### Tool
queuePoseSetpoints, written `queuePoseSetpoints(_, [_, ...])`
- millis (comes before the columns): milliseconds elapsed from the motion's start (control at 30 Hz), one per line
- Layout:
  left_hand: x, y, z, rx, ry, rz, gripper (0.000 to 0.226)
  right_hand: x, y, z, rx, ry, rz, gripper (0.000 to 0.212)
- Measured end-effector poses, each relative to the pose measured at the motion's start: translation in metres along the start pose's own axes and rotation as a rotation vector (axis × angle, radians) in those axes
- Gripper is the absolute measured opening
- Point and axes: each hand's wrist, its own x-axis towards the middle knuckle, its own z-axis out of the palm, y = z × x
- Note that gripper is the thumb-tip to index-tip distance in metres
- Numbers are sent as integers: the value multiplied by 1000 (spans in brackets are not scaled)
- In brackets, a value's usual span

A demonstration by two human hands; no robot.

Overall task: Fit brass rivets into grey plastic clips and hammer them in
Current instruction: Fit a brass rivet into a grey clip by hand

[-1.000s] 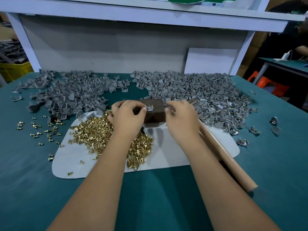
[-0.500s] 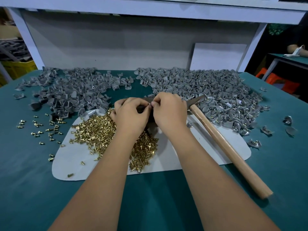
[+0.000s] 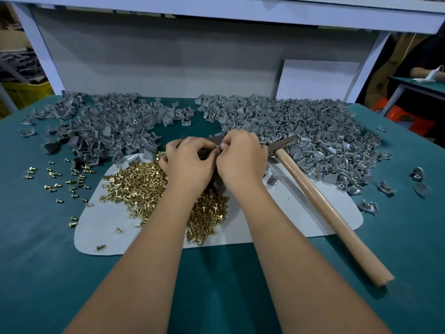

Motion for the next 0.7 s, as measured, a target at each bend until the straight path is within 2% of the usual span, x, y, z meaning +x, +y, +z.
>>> queuePoseSetpoints(500, [-1,1,1,9,0,-22,11,0,-5,6,-45,5,56,7])
queuePoseSetpoints(700, [-1,2,1,13,5,-12,7,-1,4,5,94,9,55,16])
